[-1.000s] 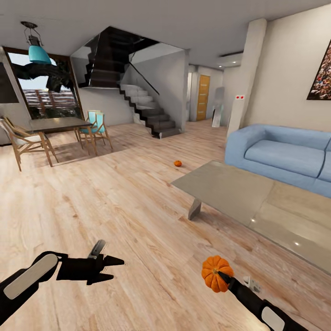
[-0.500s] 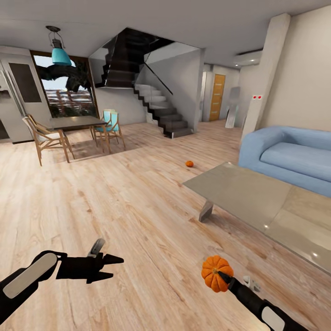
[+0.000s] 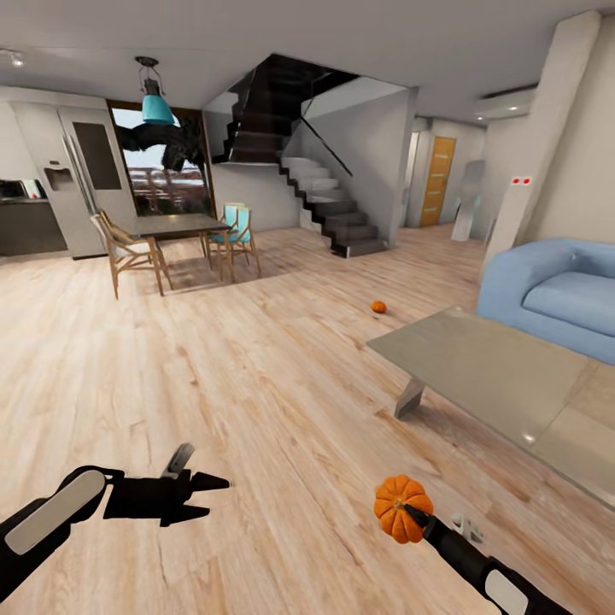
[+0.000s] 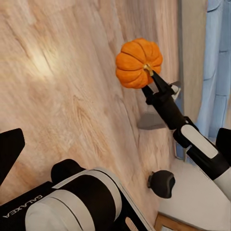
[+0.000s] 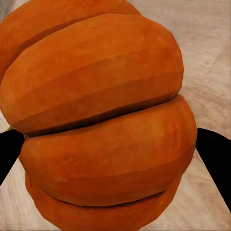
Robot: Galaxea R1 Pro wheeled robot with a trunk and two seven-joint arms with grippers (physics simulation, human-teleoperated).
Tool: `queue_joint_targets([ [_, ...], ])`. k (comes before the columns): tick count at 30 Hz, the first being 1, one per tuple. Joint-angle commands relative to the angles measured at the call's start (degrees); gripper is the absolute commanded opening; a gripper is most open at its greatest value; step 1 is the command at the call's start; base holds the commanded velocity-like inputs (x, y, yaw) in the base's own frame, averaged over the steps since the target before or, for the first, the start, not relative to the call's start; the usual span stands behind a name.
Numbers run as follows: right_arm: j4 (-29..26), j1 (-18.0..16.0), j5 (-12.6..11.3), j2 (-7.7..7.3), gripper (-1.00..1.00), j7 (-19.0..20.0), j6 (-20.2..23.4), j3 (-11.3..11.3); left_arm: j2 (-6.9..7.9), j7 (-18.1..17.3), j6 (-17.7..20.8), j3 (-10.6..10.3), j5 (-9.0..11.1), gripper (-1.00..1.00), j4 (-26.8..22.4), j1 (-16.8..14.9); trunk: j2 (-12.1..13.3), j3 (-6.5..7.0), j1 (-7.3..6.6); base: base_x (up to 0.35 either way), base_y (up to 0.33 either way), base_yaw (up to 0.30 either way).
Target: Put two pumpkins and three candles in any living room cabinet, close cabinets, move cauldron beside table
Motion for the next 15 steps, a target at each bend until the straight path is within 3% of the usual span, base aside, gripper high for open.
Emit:
queue_joint_targets([
  [1,-0.04,-0.02,-0.64,-0.05,-1.00,0.13,0.19,0.22,0.05,-0.55,-0.03,-0.14,-0.41,1.00,0.09,-0.10,-0.03,-0.05,-0.01,0.000,0.000,0.290],
  [7,-0.04,-0.02,-0.65,-0.05,-1.00,0.13,0.19,0.22,0.00,-0.88,-0.03,1.00,-0.10,1.00,3.43,-0.10,-0.03,-0.05,-0.01,0.000,0.000,0.290],
  [15,-0.04,-0.02,-0.66,-0.05,-1.00,0.08,0.11,0.26,0.06,-1.02,-0.03,1.31,-0.11,1.00,3.92,-0.10,-0.03,-0.05,-0.01,0.000,0.000,0.290],
])
